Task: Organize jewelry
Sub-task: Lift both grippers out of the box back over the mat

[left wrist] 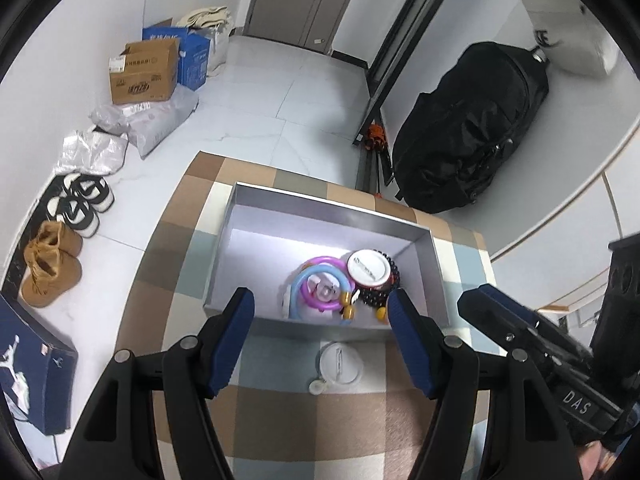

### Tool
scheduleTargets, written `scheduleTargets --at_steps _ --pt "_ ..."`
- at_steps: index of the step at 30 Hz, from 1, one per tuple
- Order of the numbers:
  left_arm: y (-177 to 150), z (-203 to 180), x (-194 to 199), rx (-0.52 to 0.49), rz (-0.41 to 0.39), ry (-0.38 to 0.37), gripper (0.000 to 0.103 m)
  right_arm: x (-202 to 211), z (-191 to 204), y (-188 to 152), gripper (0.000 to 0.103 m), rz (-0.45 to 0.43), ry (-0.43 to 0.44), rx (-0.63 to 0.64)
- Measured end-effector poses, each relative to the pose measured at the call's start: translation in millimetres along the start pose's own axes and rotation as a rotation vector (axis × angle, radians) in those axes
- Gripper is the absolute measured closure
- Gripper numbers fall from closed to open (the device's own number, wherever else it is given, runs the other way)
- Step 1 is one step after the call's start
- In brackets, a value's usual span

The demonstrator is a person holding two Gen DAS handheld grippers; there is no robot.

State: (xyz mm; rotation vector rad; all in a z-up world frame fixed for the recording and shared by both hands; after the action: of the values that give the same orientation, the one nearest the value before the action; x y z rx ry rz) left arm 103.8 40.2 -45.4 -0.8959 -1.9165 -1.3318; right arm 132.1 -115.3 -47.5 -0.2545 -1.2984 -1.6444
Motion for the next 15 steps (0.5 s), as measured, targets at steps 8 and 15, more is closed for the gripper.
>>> scheduleTargets --at_steps 8,15 --pt "-18.6 8.3 5.0 -0.037 -0.012 0.038 0.024 10.2 6.4 -11.7 0.023 -0.004 -0.014 0.034" --pt "-35.4 13.1 -11.3 -0.061 0.051 0.040 0.024 15.7 2.1 -23.0 0.010 -0.005 -0.057 0.047"
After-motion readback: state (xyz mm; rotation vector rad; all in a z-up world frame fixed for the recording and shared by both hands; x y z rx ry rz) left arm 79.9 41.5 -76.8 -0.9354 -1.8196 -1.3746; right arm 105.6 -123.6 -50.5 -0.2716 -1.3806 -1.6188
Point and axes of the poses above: each gripper's, at about its wrist camera, not at the fingertips, and x roughly against the way its jaws point, z to its left, y to its top, the point moved 3 cm from there along -x, roughly the way its jaws point, and after that the axes turned 1 degree about y, right-handed, at the moved point
